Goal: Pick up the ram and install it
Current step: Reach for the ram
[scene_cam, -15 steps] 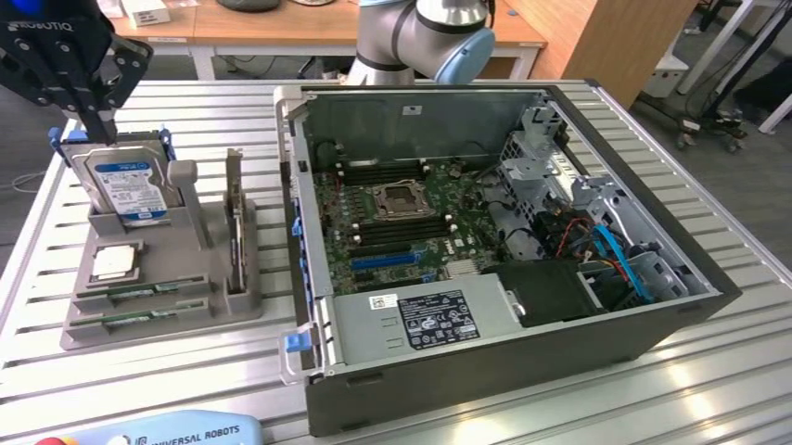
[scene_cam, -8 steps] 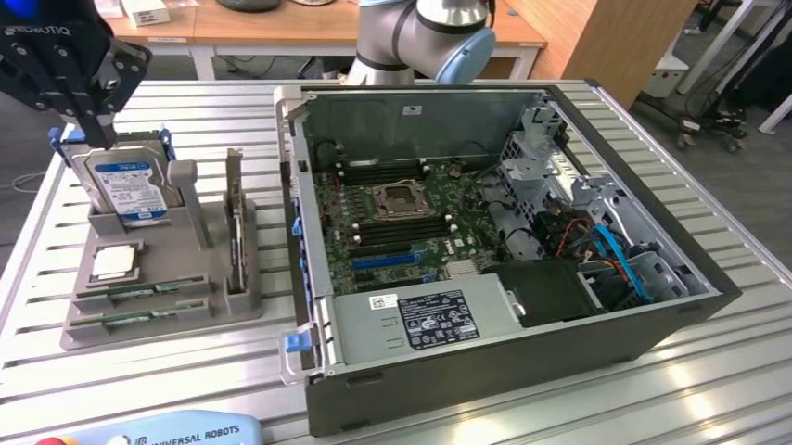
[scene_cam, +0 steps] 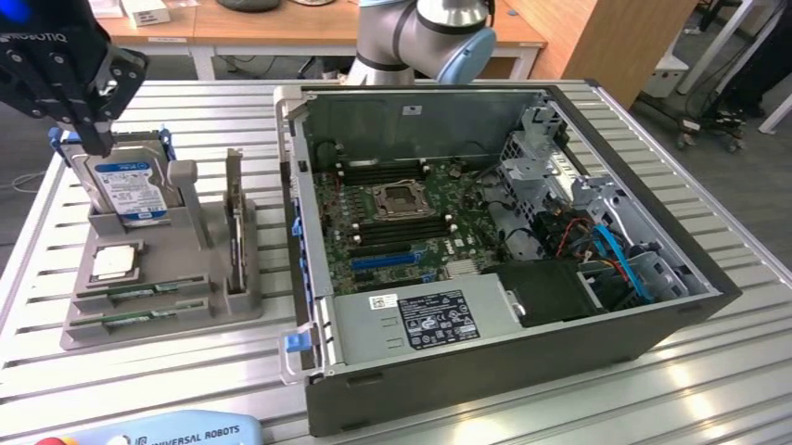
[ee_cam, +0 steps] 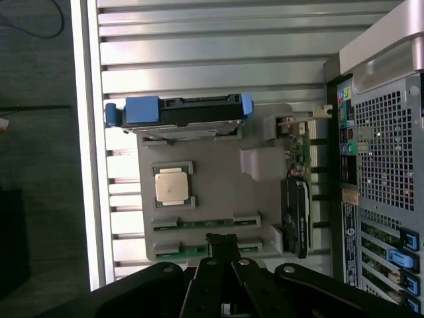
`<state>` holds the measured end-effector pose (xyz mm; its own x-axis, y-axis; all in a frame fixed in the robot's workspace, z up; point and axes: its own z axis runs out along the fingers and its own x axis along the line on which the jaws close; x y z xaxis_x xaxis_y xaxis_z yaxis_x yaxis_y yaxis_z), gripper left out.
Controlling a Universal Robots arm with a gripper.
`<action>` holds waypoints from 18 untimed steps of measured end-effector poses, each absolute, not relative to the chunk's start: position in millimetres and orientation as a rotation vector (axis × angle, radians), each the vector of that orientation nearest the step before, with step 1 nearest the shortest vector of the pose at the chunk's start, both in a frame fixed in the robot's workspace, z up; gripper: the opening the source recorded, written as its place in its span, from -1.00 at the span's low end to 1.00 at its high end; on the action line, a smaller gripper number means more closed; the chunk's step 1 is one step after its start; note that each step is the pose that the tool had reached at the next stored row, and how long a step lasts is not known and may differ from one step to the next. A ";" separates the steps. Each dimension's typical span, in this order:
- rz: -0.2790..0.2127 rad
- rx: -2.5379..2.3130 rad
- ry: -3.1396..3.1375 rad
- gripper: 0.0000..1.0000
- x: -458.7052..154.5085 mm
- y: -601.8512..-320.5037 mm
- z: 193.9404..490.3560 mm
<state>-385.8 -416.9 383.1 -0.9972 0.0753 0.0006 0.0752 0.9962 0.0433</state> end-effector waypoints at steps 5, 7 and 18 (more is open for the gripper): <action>0.068 0.118 3.138 -0.80 -385.8 -424.0 383.2; 0.068 0.118 3.138 -0.80 -385.8 -426.5 383.2; 0.068 0.118 3.138 -0.80 -385.8 -437.3 383.2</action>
